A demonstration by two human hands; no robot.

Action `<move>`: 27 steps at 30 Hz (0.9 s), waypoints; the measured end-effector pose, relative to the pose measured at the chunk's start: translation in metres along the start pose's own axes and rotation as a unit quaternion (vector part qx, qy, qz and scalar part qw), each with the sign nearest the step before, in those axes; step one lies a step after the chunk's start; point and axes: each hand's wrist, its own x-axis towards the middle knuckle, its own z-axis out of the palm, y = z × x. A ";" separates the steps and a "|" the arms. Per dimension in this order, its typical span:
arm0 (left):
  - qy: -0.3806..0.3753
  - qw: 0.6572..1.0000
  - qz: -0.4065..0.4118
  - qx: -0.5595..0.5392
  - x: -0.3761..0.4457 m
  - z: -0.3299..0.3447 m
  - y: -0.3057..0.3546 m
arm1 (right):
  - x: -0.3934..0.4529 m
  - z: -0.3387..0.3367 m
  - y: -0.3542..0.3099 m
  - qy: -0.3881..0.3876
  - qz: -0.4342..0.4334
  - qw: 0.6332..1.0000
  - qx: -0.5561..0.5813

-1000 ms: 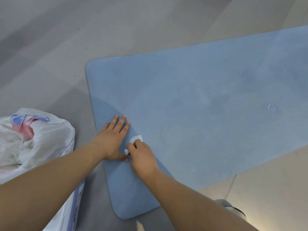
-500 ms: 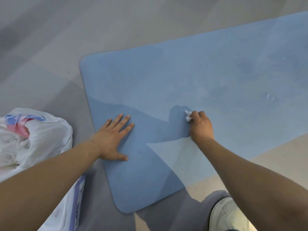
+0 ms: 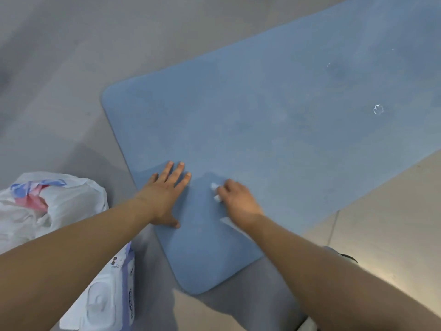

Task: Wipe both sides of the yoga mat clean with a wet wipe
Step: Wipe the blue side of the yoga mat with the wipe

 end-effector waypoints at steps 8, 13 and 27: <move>-0.004 0.999 -0.016 0.029 0.003 0.002 0.011 | -0.014 -0.039 0.094 0.082 0.238 0.968 -0.017; 0.051 0.996 0.070 -0.001 0.006 0.013 0.001 | -0.016 0.017 -0.017 0.047 0.131 0.989 0.056; 0.090 0.986 0.136 0.019 0.005 0.023 0.000 | -0.048 -0.022 0.091 0.091 0.167 0.981 -0.022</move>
